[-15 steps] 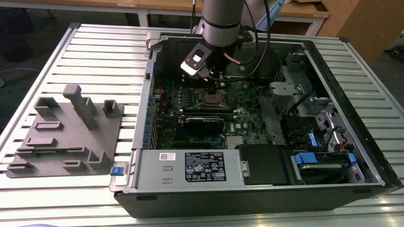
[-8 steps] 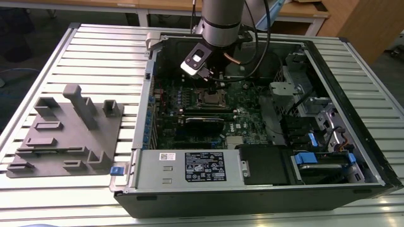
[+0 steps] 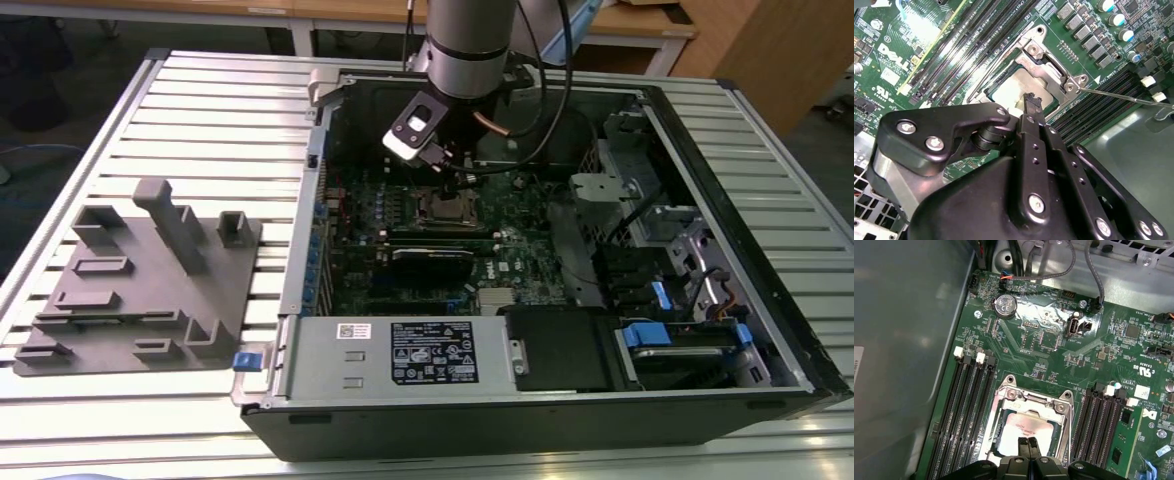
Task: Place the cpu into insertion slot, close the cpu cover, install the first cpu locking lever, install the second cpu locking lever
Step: 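Close the cpu cover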
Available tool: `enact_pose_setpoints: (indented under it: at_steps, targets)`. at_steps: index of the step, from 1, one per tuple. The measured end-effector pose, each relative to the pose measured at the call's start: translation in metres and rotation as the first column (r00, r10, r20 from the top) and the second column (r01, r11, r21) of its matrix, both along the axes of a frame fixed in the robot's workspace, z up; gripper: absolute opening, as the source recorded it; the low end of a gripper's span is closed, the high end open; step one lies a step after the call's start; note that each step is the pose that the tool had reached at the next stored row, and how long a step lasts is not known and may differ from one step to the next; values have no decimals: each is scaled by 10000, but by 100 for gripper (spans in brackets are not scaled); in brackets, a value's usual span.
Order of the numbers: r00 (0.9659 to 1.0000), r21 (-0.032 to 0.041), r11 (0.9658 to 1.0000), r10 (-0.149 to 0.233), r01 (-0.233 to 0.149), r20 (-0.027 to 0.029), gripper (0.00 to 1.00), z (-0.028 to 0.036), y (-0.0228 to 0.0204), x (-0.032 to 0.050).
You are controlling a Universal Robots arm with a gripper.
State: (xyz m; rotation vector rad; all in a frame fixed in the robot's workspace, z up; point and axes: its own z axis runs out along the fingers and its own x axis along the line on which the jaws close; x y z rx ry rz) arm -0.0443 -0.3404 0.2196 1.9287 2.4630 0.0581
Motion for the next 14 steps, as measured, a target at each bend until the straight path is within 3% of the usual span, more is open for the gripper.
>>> enact_pose_setpoints:
  at_steps: [14]
  targets:
    - [9997,0,9997,239,-239,0,11,0,0,0]
